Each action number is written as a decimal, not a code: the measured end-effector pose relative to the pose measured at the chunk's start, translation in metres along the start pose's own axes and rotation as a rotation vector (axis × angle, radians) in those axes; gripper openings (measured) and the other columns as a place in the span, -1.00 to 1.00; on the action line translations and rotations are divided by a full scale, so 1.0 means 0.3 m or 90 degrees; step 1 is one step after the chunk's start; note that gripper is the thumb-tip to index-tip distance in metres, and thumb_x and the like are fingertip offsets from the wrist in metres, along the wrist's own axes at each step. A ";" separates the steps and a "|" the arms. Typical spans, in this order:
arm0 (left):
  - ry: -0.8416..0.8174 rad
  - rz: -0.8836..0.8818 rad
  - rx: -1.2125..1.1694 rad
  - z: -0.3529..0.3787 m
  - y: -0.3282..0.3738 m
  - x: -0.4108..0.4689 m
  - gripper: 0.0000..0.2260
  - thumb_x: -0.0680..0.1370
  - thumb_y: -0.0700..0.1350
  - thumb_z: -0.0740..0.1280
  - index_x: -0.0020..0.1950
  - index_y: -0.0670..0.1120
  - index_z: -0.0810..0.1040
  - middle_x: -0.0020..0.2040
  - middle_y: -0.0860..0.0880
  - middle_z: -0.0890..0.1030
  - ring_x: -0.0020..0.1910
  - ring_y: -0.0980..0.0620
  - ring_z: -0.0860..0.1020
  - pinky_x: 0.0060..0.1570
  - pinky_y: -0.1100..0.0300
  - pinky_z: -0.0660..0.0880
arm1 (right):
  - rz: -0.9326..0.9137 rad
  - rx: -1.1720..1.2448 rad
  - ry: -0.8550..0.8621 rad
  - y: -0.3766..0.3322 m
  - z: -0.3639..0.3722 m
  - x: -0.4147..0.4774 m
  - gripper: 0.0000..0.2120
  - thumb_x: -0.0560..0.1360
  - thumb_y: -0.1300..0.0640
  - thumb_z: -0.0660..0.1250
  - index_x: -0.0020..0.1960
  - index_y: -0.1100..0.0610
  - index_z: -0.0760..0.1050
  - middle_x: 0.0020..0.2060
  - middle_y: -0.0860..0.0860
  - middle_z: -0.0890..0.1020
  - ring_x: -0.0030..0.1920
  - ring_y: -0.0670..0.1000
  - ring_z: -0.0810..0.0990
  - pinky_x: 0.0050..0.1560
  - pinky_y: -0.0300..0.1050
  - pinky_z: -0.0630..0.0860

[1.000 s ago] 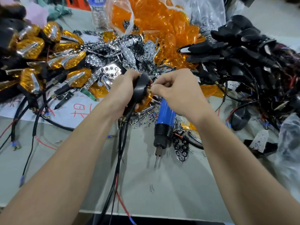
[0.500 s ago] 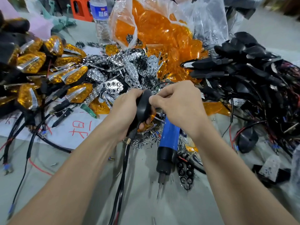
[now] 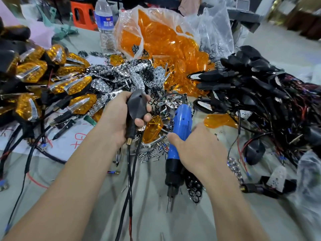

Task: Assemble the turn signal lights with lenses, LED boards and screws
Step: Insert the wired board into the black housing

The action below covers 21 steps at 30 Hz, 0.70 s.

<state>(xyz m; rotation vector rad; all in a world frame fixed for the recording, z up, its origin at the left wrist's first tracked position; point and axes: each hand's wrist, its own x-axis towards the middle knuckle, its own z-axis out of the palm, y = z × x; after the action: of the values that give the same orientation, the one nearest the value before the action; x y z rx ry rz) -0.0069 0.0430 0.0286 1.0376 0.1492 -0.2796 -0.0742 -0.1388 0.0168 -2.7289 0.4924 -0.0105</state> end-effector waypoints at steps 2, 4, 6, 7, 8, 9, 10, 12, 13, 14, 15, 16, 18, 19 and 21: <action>-0.002 -0.003 0.005 -0.005 0.005 -0.002 -0.62 0.72 -0.04 0.02 0.04 -0.21 0.56 -0.30 -0.12 0.55 -0.45 0.01 0.46 -0.68 0.31 0.33 | 0.023 0.017 -0.008 -0.019 0.019 0.006 -0.39 0.46 -0.48 0.28 0.16 0.03 0.38 -0.11 -0.01 0.55 -0.11 0.13 0.56 -0.14 0.00 0.41; -0.009 -0.004 0.000 -0.012 0.012 -0.004 -0.62 0.72 -0.04 0.01 0.03 -0.20 0.55 -0.30 -0.11 0.55 -0.45 0.02 0.45 -0.68 0.32 0.32 | 0.042 0.039 -0.038 -0.031 0.015 0.016 -0.42 0.46 -0.44 0.30 0.16 0.03 0.40 -0.13 -0.02 0.56 -0.14 0.10 0.56 -0.15 -0.01 0.40; -0.017 -0.005 -0.003 -0.018 0.018 -0.005 -0.64 0.71 -0.05 0.02 0.02 -0.19 0.55 -0.30 -0.10 0.54 -0.44 0.02 0.44 -0.68 0.33 0.31 | 0.038 0.036 -0.055 -0.030 0.001 0.022 -0.40 0.44 -0.47 0.31 0.14 0.03 0.41 -0.17 -0.03 0.56 -0.17 0.08 0.57 -0.14 0.00 0.43; -0.020 -0.004 -0.003 -0.019 0.020 -0.005 -0.64 0.71 -0.05 0.02 0.01 -0.18 0.55 -0.30 -0.10 0.54 -0.44 0.03 0.44 -0.68 0.34 0.31 | 0.032 0.018 -0.055 -0.029 -0.008 0.019 -0.37 0.43 -0.51 0.29 0.13 0.03 0.41 -0.18 -0.03 0.56 -0.16 0.08 0.58 -0.13 0.01 0.45; -0.023 -0.003 0.000 -0.018 0.022 -0.006 -0.65 0.70 -0.05 0.02 0.01 -0.18 0.55 -0.30 -0.09 0.54 -0.44 0.03 0.44 -0.68 0.34 0.30 | 0.026 -0.013 -0.049 -0.028 -0.014 0.014 -0.35 0.41 -0.54 0.27 0.10 0.03 0.41 -0.19 -0.03 0.56 -0.16 0.09 0.58 -0.14 0.01 0.45; -0.025 0.002 0.006 -0.018 0.022 -0.007 -0.65 0.70 -0.05 0.03 0.01 -0.18 0.55 -0.30 -0.09 0.54 -0.44 0.03 0.44 -0.68 0.34 0.30 | 0.019 -0.050 -0.042 -0.030 -0.017 0.008 -0.33 0.40 -0.57 0.26 0.06 0.04 0.41 -0.21 -0.02 0.56 -0.17 0.09 0.58 -0.18 -0.01 0.43; -0.024 0.009 0.015 -0.016 0.023 -0.006 -0.65 0.70 -0.05 0.03 0.01 -0.18 0.54 -0.30 -0.09 0.54 -0.44 0.03 0.44 -0.68 0.33 0.30 | 0.015 -0.079 -0.038 -0.035 -0.013 0.001 -0.31 0.40 -0.58 0.25 0.05 0.06 0.41 -0.21 -0.02 0.55 -0.17 0.10 0.56 -0.21 -0.03 0.39; -0.016 0.021 0.029 -0.014 0.020 -0.007 -0.65 0.70 -0.05 0.03 0.02 -0.18 0.55 -0.30 -0.10 0.55 -0.45 0.02 0.45 -0.67 0.32 0.30 | 0.017 -0.084 -0.037 -0.050 0.001 -0.014 -0.30 0.42 -0.53 0.29 0.13 0.09 0.41 -0.14 -0.02 0.53 -0.14 0.11 0.50 -0.19 -0.04 0.34; -0.015 0.025 0.033 -0.012 0.019 -0.006 -0.64 0.71 -0.04 0.03 0.03 -0.19 0.55 -0.30 -0.10 0.55 -0.45 0.02 0.45 -0.67 0.32 0.30 | 0.023 -0.068 -0.038 -0.057 0.006 -0.017 -0.31 0.43 -0.48 0.32 0.19 0.10 0.39 -0.11 0.00 0.52 -0.12 0.12 0.49 -0.15 -0.03 0.35; -0.015 0.028 0.035 -0.011 0.017 -0.005 -0.64 0.71 -0.04 0.02 0.02 -0.19 0.55 -0.30 -0.11 0.55 -0.45 0.01 0.45 -0.67 0.32 0.30 | 0.029 -0.047 -0.043 -0.063 0.007 -0.014 -0.32 0.44 -0.45 0.35 0.22 0.10 0.37 -0.09 0.00 0.53 -0.11 0.11 0.51 -0.13 -0.03 0.37; -0.014 0.028 0.036 -0.010 0.015 -0.005 -0.63 0.71 -0.04 0.02 0.02 -0.19 0.56 -0.31 -0.11 0.55 -0.46 0.01 0.45 -0.67 0.32 0.30 | 0.037 -0.025 -0.053 -0.064 0.003 -0.010 -0.33 0.42 -0.42 0.37 0.22 0.10 0.37 -0.09 -0.01 0.54 -0.13 0.10 0.54 -0.14 -0.04 0.39; -0.014 0.025 0.037 -0.010 0.014 -0.005 -0.63 0.71 -0.04 0.02 0.02 -0.19 0.56 -0.31 -0.11 0.55 -0.46 0.01 0.46 -0.67 0.32 0.31 | 0.047 0.001 -0.068 -0.061 -0.005 -0.005 -0.36 0.39 -0.40 0.40 0.18 0.08 0.39 -0.12 -0.02 0.56 -0.17 0.07 0.55 -0.19 -0.06 0.39; -0.019 0.020 0.042 -0.008 0.011 -0.003 -0.64 0.70 -0.05 0.02 0.01 -0.18 0.55 -0.30 -0.11 0.56 -0.46 0.01 0.46 -0.67 0.32 0.31 | 0.071 0.075 -0.099 -0.041 -0.021 0.010 -0.44 0.31 -0.35 0.45 0.03 0.07 0.47 -0.22 -0.03 0.57 -0.29 0.01 0.54 -0.32 -0.12 0.35; -0.022 0.018 0.043 -0.009 0.011 -0.002 -0.64 0.70 -0.05 0.02 0.01 -0.18 0.55 -0.30 -0.11 0.56 -0.45 0.01 0.46 -0.67 0.32 0.31 | 0.083 0.121 -0.107 -0.028 -0.028 0.018 -0.50 0.27 -0.32 0.47 -0.07 0.06 0.51 -0.27 -0.04 0.58 -0.35 -0.01 0.53 -0.37 -0.15 0.34; -0.026 0.015 0.038 -0.013 0.013 0.002 -0.64 0.70 -0.05 0.01 0.01 -0.18 0.55 -0.30 -0.11 0.55 -0.46 0.02 0.46 -0.67 0.32 0.31 | 0.113 0.235 -0.112 -0.008 -0.044 0.027 -0.58 0.17 -0.25 0.48 -0.22 0.07 0.56 -0.36 -0.03 0.60 -0.42 0.00 0.51 -0.40 -0.18 0.36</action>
<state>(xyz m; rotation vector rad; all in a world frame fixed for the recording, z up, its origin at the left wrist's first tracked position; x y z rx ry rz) -0.0052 0.0480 0.0296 1.0911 0.0918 -0.2858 -0.0668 -0.1441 0.0296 -2.2940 0.6117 0.1668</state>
